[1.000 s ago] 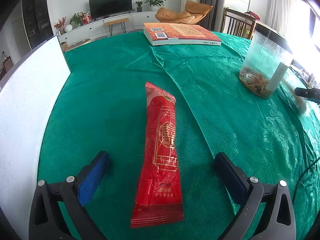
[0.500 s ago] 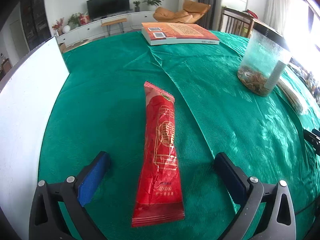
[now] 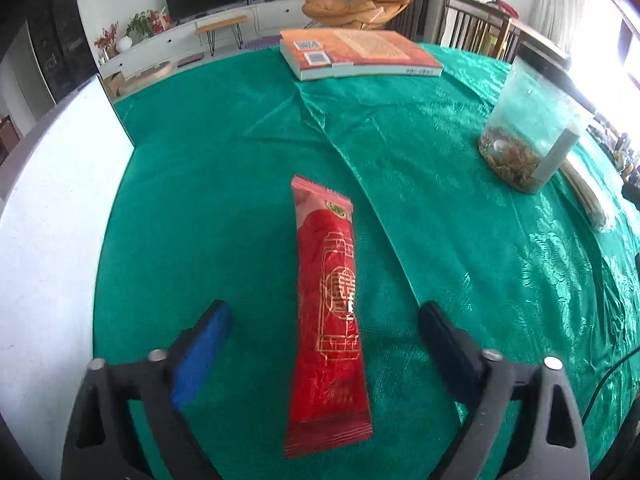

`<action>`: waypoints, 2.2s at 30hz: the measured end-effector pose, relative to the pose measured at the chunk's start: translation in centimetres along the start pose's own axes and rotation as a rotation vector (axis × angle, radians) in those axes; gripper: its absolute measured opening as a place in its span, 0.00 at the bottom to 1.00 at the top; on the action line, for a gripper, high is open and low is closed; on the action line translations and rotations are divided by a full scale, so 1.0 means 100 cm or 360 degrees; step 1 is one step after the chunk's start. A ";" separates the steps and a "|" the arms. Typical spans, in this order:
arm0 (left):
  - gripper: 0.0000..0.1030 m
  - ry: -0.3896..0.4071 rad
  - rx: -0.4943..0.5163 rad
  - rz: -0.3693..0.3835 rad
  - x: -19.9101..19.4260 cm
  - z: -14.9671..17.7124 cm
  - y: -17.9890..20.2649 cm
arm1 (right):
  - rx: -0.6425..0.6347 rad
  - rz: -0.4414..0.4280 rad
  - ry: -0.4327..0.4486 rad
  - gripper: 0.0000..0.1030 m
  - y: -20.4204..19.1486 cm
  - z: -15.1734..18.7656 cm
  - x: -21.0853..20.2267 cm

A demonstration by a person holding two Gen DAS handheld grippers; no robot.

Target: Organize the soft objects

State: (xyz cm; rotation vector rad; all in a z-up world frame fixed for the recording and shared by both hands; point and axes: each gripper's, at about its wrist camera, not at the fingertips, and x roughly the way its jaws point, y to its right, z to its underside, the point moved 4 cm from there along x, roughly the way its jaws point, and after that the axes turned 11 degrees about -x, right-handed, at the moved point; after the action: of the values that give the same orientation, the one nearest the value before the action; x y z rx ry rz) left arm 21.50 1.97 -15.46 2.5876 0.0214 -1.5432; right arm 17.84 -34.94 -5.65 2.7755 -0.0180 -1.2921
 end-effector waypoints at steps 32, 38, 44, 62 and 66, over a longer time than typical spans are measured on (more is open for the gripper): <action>0.25 0.0415 -0.0498 -0.0263 -0.214 0.043 -0.266 | -0.0586 -0.1236 0.0141 0.31 -0.386 -0.037 -0.200; 0.96 0.0421 -0.0710 -0.0283 -0.215 0.086 -0.315 | -0.0561 -0.1462 0.0051 0.71 -0.471 0.001 -0.201; 0.96 0.0510 -0.0721 -0.0236 -0.231 0.100 -0.304 | -0.0706 -0.1279 0.0078 0.71 -0.459 0.035 -0.219; 0.96 0.0640 -0.0749 -0.0644 -0.279 0.123 -0.279 | -0.0976 -0.0861 0.0067 0.71 -0.445 0.054 -0.225; 0.96 0.0615 -0.0697 -0.0639 -0.282 0.125 -0.271 | -0.0983 -0.0831 0.0053 0.71 -0.449 0.055 -0.230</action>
State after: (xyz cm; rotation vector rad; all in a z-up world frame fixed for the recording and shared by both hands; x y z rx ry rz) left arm -5.06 28.90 0.62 2.5548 0.8563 -0.9473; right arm -2.24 10.46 4.86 2.3147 0.9832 -1.0751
